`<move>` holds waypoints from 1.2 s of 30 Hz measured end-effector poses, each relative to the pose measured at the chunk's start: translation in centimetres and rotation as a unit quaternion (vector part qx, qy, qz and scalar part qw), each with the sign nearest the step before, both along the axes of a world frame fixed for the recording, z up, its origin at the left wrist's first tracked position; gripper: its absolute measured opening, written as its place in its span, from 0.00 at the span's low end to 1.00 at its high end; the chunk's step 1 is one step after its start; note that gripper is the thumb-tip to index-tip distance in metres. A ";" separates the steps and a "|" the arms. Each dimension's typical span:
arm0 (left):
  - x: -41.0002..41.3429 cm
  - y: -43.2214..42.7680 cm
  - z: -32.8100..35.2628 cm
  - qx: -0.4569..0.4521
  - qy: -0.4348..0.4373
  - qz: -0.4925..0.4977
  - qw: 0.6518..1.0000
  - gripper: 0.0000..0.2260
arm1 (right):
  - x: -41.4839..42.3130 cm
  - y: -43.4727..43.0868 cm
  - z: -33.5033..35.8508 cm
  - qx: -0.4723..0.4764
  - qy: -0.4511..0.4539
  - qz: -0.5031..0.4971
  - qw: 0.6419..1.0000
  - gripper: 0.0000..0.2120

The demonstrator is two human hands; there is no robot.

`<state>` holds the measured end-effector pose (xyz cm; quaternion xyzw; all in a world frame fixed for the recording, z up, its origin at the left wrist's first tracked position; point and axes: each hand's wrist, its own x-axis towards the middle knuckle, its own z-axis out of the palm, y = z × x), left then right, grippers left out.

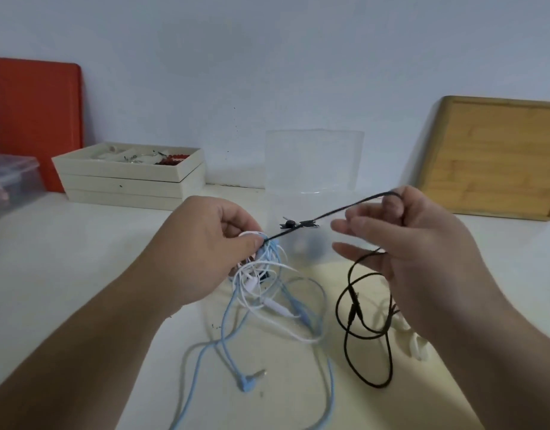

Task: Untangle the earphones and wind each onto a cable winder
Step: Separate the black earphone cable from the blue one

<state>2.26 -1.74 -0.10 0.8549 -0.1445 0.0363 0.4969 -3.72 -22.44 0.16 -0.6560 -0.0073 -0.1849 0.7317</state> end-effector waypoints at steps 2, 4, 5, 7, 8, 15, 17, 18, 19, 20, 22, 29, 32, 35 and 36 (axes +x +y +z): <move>0.1 -0.3 -0.3 0.022 -0.023 0.019 0.999 0.06 | -0.2 0.5 -0.4 -0.119 0.018 -0.022 0.993 0.19; 0.0 -0.7 -0.6 0.044 -0.051 0.016 0.998 0.07 | -0.4 1.7 -0.7 -0.167 0.037 -0.007 0.985 0.20; -0.2 -0.9 -0.7 0.051 -0.066 0.009 0.996 0.08 | -0.6 2.3 -0.8 -0.188 0.047 -0.002 0.981 0.20; -0.7 -1.3 -0.5 0.064 -0.090 -0.008 0.994 0.10 | -0.7 3.4 -1.0 -0.227 0.061 0.001 0.972 0.23; -1.0 -1.5 -0.3 0.073 -0.095 -0.022 0.993 0.11 | -0.7 3.7 -1.2 -0.240 0.064 -0.001 0.969 0.23; -1.3 -1.4 -0.1 0.065 0.006 -0.151 0.986 0.15 | -0.3 3.6 -1.5 -0.243 0.055 -0.006 0.969 0.22; -1.4 -1.4 -0.2 0.071 0.013 -0.157 0.985 0.14 | -0.3 3.4 -1.4 -0.248 0.056 0.001 0.967 0.20; -1.4 -1.5 -0.2 0.070 0.005 -0.147 0.987 0.14 | -0.3 3.4 -1.4 -0.241 0.060 0.007 0.969 0.19; -1.4 -1.5 -0.3 0.063 -0.004 -0.133 0.989 0.13 | -0.2 3.3 -1.3 -0.222 0.066 0.013 0.973 0.17; -1.3 -1.6 -0.5 0.058 -0.007 -0.117 0.991 0.13 | -0.2 3.3 -1.2 -0.197 0.075 0.015 0.977 0.15; -1.2 -1.7 -0.6 0.025 0.019 -0.108 0.994 0.17 | 0.2 3.0 -1.3 -0.152 0.088 0.017 0.984 0.14; -1.2 -1.7 -0.3 -0.139 0.157 -0.142 0.967 0.06 | 0.7 2.1 -1.7 -0.068 0.084 0.059 0.992 0.16; -0.8 -1.5 -0.3 -0.109 0.114 -0.081 0.984 0.06 | 0.6 1.4 -1.6 -0.066 0.071 0.034 0.995 0.14; 0.0 -1.0 -0.6 -0.084 0.099 -0.026 0.991 0.07 | 0.7 0.2 -0.8 0.001 0.045 0.023 0.999 0.07; 0.3 -0.8 -0.8 -0.087 0.113 -0.016 0.990 0.09 | 0.6 -0.1 -0.4 0.052 0.033 0.038 0.997 0.08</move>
